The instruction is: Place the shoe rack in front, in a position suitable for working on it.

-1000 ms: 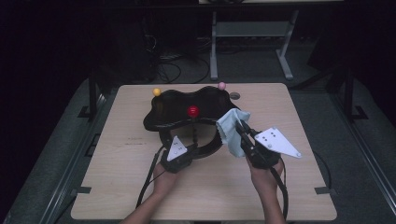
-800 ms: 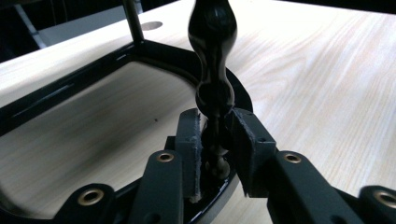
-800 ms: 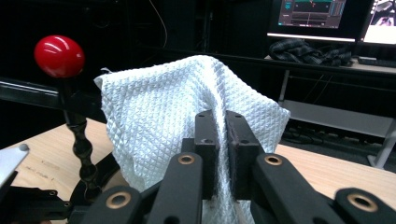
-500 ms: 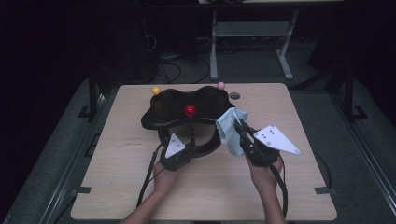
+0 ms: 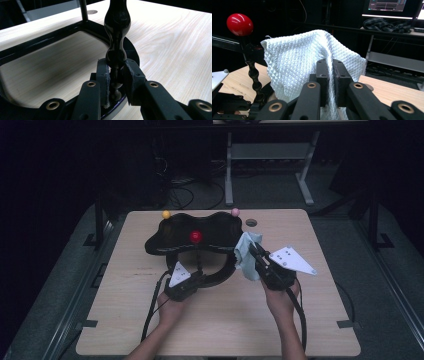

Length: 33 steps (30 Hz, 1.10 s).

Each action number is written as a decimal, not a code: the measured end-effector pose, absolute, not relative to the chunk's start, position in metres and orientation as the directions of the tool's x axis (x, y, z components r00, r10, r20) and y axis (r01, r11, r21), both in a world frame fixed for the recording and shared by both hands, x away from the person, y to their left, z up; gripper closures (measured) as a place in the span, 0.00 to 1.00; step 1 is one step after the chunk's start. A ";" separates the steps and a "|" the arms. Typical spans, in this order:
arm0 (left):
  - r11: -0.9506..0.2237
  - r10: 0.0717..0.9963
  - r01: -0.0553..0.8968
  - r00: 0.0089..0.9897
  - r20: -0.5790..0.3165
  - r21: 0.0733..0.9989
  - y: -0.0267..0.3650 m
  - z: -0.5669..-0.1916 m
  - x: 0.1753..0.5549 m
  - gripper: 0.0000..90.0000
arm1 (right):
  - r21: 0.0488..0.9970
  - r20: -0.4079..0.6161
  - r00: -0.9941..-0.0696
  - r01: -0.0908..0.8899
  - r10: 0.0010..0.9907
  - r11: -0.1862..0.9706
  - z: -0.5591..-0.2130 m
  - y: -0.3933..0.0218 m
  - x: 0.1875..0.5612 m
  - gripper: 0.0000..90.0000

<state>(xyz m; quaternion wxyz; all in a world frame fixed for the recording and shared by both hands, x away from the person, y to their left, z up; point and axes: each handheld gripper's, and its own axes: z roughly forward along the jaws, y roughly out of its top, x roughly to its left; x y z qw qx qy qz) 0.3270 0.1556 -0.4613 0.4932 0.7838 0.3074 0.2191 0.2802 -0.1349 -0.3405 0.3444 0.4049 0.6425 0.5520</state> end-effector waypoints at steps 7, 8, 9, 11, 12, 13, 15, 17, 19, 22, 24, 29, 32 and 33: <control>-0.288 0.749 0.279 0.662 0.034 0.916 0.160 -0.459 0.330 0.77 | 0.990 0.005 -0.469 0.128 0.883 0.062 -0.343 -0.120 0.272 0.94; -0.282 0.756 0.285 0.653 0.030 0.916 0.163 -0.459 0.331 0.79 | 0.990 0.003 -0.476 0.125 0.879 0.065 -0.343 -0.118 0.271 0.94; -0.275 0.753 0.292 0.657 0.017 0.916 0.165 -0.459 0.332 0.82 | 0.990 0.000 -0.486 0.120 0.874 0.067 -0.344 -0.116 0.268 0.94; -0.272 0.756 0.292 0.654 0.016 0.917 0.165 -0.459 0.332 0.82 | 0.992 0.016 -0.505 0.118 0.863 0.050 -0.347 -0.116 0.264 0.94; -0.275 0.758 0.291 0.652 0.020 0.916 0.165 -0.459 0.331 0.83 | 0.992 0.020 -0.510 0.120 0.860 0.048 -0.350 -0.115 0.262 0.94; -0.273 0.757 0.292 0.653 0.017 0.917 0.165 -0.459 0.331 0.83 | 0.991 0.021 -0.513 0.121 0.858 0.048 -0.353 -0.115 0.260 0.94; -0.269 0.757 0.296 0.654 0.011 0.917 0.166 -0.459 0.331 0.83 | 0.990 0.036 -0.521 0.133 0.853 0.039 -0.362 -0.116 0.257 0.94; -0.274 0.757 0.295 0.653 0.017 0.915 0.166 -0.459 0.331 0.83 | 0.987 0.054 -0.522 0.156 0.851 0.034 -0.372 -0.117 0.256 0.94; -0.274 0.759 0.296 0.651 0.017 0.915 0.166 -0.459 0.330 0.83 | 0.981 0.077 -0.525 0.194 0.848 0.031 -0.383 -0.116 0.258 0.94; -0.272 0.766 0.298 0.643 0.019 0.915 0.166 -0.459 0.329 0.82 | 0.970 0.079 -0.533 0.236 0.842 0.058 -0.398 -0.110 0.265 0.94; -0.261 0.774 0.298 0.633 0.015 0.918 0.166 -0.460 0.328 0.82 | 0.960 0.077 -0.544 0.266 0.836 0.084 -0.408 -0.102 0.272 0.94; -0.238 0.796 0.306 0.605 0.004 0.922 0.168 -0.460 0.323 0.77 | 0.940 0.057 -0.552 0.310 0.832 0.141 -0.424 -0.087 0.290 0.94; -0.252 0.788 0.296 0.615 0.018 0.921 0.166 -0.460 0.322 0.83 | 0.928 0.043 -0.553 0.330 0.832 0.171 -0.431 -0.081 0.295 0.94; -0.245 0.782 0.301 0.623 0.004 0.922 0.167 -0.460 0.323 0.83 | 0.924 0.045 -0.553 0.339 0.832 0.176 -0.433 -0.081 0.295 0.94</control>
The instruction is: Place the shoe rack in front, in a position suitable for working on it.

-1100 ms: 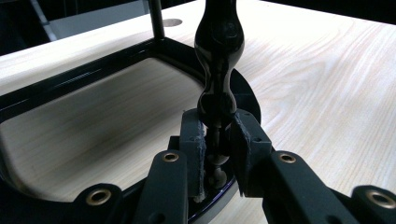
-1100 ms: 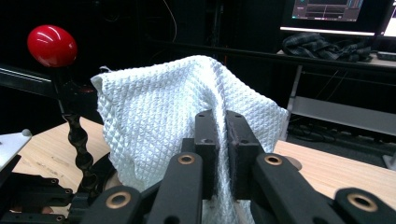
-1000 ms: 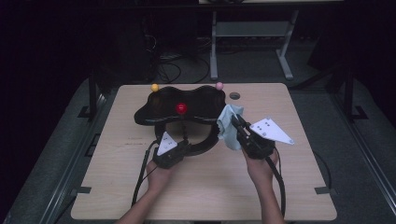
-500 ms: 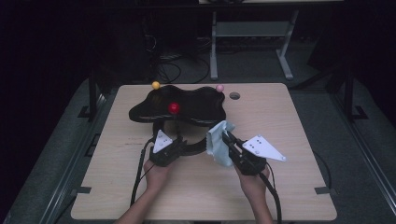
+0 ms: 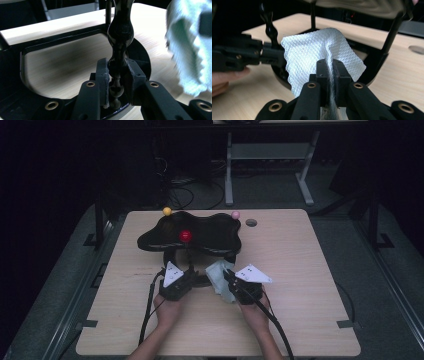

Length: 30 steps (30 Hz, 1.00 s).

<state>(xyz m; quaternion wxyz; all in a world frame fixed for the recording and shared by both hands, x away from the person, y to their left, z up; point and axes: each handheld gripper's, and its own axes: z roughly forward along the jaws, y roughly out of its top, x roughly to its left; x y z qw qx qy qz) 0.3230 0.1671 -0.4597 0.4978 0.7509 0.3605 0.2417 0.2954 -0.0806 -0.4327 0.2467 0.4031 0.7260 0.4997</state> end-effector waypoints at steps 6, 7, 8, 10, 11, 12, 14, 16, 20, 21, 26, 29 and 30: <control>-0.298 0.736 0.272 0.676 0.039 0.915 0.156 -0.458 0.315 0.84 | 0.908 0.064 -0.561 0.376 0.825 0.185 -0.443 -0.084 0.290 0.94; -0.305 0.730 0.268 0.682 0.044 0.914 0.154 -0.458 0.313 0.84 | 0.907 0.061 -0.560 0.378 0.826 0.189 -0.443 -0.086 0.289 0.94; -0.315 0.722 0.258 0.690 0.054 0.914 0.150 -0.458 0.311 0.84 | 0.906 0.059 -0.557 0.379 0.828 0.191 -0.444 -0.087 0.288 0.94; -0.334 0.705 0.241 0.706 0.072 0.911 0.145 -0.458 0.307 0.84 | 0.904 0.058 -0.553 0.382 0.831 0.191 -0.444 -0.091 0.287 0.94; -0.337 0.699 0.235 0.711 0.075 0.912 0.142 -0.458 0.305 0.84 | 0.902 0.063 -0.551 0.388 0.832 0.188 -0.445 -0.093 0.287 0.94; -0.342 0.693 0.231 0.717 0.078 0.911 0.140 -0.458 0.303 0.84 | 0.901 0.064 -0.549 0.392 0.833 0.189 -0.445 -0.094 0.288 0.94; -0.343 0.688 0.229 0.722 0.078 0.911 0.138 -0.458 0.300 0.84 | 0.895 0.068 -0.544 0.404 0.836 0.190 -0.447 -0.095 0.291 0.94; -0.342 0.686 0.227 0.723 0.077 0.912 0.138 -0.458 0.299 0.84 | 0.888 0.056 -0.545 0.410 0.837 0.207 -0.449 -0.094 0.298 0.94; -0.350 0.683 0.225 0.726 0.083 0.909 0.140 -0.457 0.298 0.84 | 0.860 0.027 -0.534 0.443 0.845 0.252 -0.458 -0.089 0.316 0.94; -0.355 0.682 0.224 0.726 0.088 0.908 0.141 -0.457 0.299 0.84 | 0.853 0.008 -0.535 0.445 0.845 0.273 -0.461 -0.087 0.319 0.94; -0.350 0.698 0.235 0.712 0.084 0.907 0.147 -0.457 0.301 0.83 | 0.821 -0.004 -0.540 0.479 0.841 0.311 -0.470 -0.078 0.327 0.94; -0.338 0.711 0.240 0.699 0.079 0.910 0.150 -0.457 0.303 0.83 | 0.814 0.001 -0.534 0.491 0.845 0.309 -0.470 -0.073 0.326 0.95; -0.342 0.713 0.238 0.696 0.086 0.909 0.152 -0.457 0.304 0.83 | 0.811 -0.002 -0.529 0.495 0.849 0.310 -0.470 -0.070 0.325 0.95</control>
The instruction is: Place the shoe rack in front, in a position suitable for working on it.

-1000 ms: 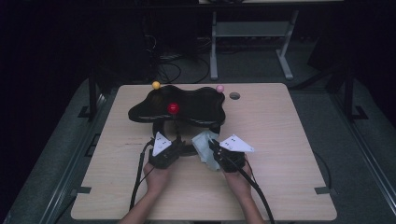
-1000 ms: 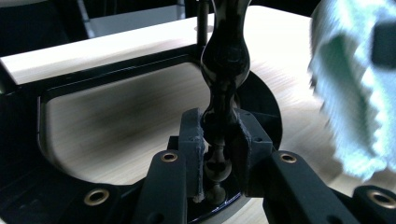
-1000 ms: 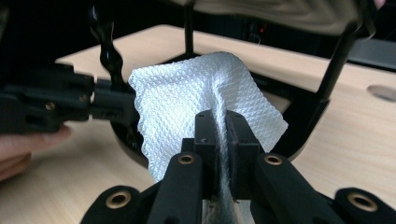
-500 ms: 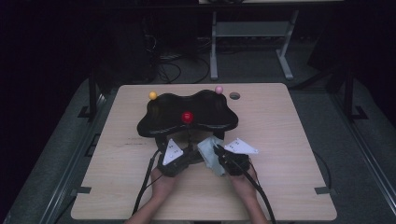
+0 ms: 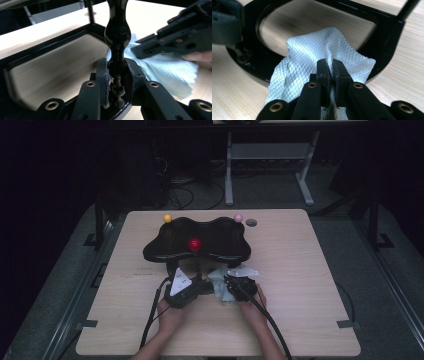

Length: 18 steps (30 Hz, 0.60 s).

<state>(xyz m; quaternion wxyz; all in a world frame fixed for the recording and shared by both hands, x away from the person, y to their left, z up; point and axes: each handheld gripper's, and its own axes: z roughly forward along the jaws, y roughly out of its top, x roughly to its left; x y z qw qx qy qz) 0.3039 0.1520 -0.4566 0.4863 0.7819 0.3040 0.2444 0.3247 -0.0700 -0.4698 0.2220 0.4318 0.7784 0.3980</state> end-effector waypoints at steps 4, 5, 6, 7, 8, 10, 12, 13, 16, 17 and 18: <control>-0.334 0.733 0.250 0.675 0.084 0.909 0.161 -0.456 0.309 0.83 | 0.802 -0.025 -0.525 0.497 0.850 0.331 -0.468 -0.060 0.318 0.95; -0.330 0.738 0.255 0.670 0.080 0.909 0.162 -0.457 0.309 0.83 | 0.803 -0.021 -0.526 0.498 0.850 0.328 -0.469 -0.058 0.315 0.95; -0.325 0.745 0.259 0.662 0.078 0.909 0.165 -0.457 0.311 0.83 | 0.803 -0.017 -0.529 0.498 0.848 0.327 -0.469 -0.057 0.314 0.95; -0.322 0.749 0.262 0.658 0.076 0.910 0.166 -0.457 0.312 0.83 | 0.805 -0.012 -0.531 0.497 0.847 0.323 -0.469 -0.055 0.311 0.95; -0.320 0.753 0.264 0.653 0.075 0.910 0.168 -0.457 0.313 0.83 | 0.806 -0.007 -0.529 0.499 0.849 0.318 -0.469 -0.053 0.309 0.95; -0.309 0.764 0.273 0.641 0.067 0.911 0.171 -0.457 0.316 0.83 | 0.815 -0.002 -0.529 0.491 0.848 0.308 -0.471 -0.049 0.303 0.95; -0.312 0.768 0.277 0.636 0.070 0.909 0.174 -0.456 0.318 0.83 | 0.821 -0.003 -0.536 0.480 0.844 0.308 -0.472 -0.046 0.297 0.95; -0.311 0.769 0.278 0.636 0.068 0.909 0.175 -0.456 0.318 0.83 | 0.824 -0.002 -0.543 0.475 0.840 0.309 -0.472 -0.044 0.294 0.95; -0.309 0.769 0.280 0.636 0.065 0.909 0.176 -0.456 0.319 0.83 | 0.823 -0.023 -0.549 0.464 0.835 0.328 -0.471 -0.046 0.290 0.94; -0.309 0.769 0.281 0.636 0.065 0.909 0.176 -0.456 0.319 0.83 | 0.823 -0.044 -0.538 0.458 0.842 0.336 -0.472 -0.049 0.290 0.94; -0.310 0.768 0.281 0.637 0.065 0.908 0.176 -0.456 0.319 0.83 | 0.828 -0.055 -0.514 0.456 0.856 0.326 -0.473 -0.056 0.293 0.94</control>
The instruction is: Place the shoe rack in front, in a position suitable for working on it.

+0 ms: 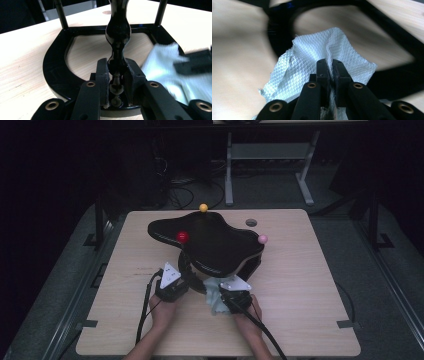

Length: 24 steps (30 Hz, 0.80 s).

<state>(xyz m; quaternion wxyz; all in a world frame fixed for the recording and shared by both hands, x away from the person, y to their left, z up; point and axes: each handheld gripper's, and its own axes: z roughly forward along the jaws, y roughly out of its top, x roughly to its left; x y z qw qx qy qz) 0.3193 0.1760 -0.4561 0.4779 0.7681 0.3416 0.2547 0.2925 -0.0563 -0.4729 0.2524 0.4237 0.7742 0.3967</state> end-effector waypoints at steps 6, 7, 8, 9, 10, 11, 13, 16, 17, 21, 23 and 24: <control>-0.300 0.768 0.283 0.638 0.055 0.911 0.176 -0.457 0.321 0.83 | 0.826 0.010 -0.434 0.511 0.901 0.237 -0.473 -0.076 0.307 0.94; -0.297 0.767 0.284 0.640 0.051 0.912 0.177 -0.457 0.322 0.83 | 0.828 0.015 -0.450 0.507 0.893 0.241 -0.473 -0.071 0.305 0.94; -0.298 0.766 0.279 0.641 0.054 0.913 0.177 -0.457 0.322 0.83 | 0.828 0.031 -0.476 0.505 0.879 0.244 -0.473 -0.064 0.302 0.94; -0.302 0.765 0.277 0.641 0.058 0.912 0.177 -0.457 0.322 0.83 | 0.829 0.035 -0.503 0.497 0.864 0.255 -0.474 -0.057 0.299 0.94; -0.304 0.764 0.277 0.642 0.059 0.912 0.177 -0.457 0.322 0.83 | 0.829 0.043 -0.524 0.493 0.851 0.262 -0.474 -0.050 0.296 0.94; -0.305 0.765 0.278 0.641 0.061 0.911 0.177 -0.457 0.322 0.83 | 0.832 0.026 -0.536 0.479 0.844 0.279 -0.473 -0.043 0.293 0.94; -0.308 0.761 0.277 0.645 0.061 0.910 0.178 -0.457 0.323 0.83 | 0.828 0.026 -0.545 0.481 0.838 0.287 -0.472 -0.044 0.295 0.94; -0.309 0.759 0.278 0.648 0.059 0.910 0.179 -0.456 0.323 0.83 | 0.823 -0.002 -0.505 0.490 0.863 0.289 -0.472 -0.058 0.302 0.94; -0.308 0.759 0.278 0.648 0.059 0.910 0.179 -0.457 0.323 0.83 | 0.824 0.013 -0.486 0.500 0.874 0.266 -0.473 -0.064 0.306 0.94; -0.303 0.770 0.283 0.636 0.058 0.910 0.180 -0.457 0.325 0.83 | 0.832 0.033 -0.448 0.508 0.894 0.224 -0.475 -0.071 0.308 0.94; -0.290 0.782 0.295 0.621 0.048 0.910 0.185 -0.457 0.328 0.83 | 0.834 0.031 -0.463 0.500 0.886 0.232 -0.475 -0.065 0.304 0.94; -0.282 0.788 0.304 0.614 0.039 0.910 0.188 -0.457 0.329 0.83 | 0.833 0.036 -0.472 0.500 0.881 0.234 -0.475 -0.061 0.302 0.94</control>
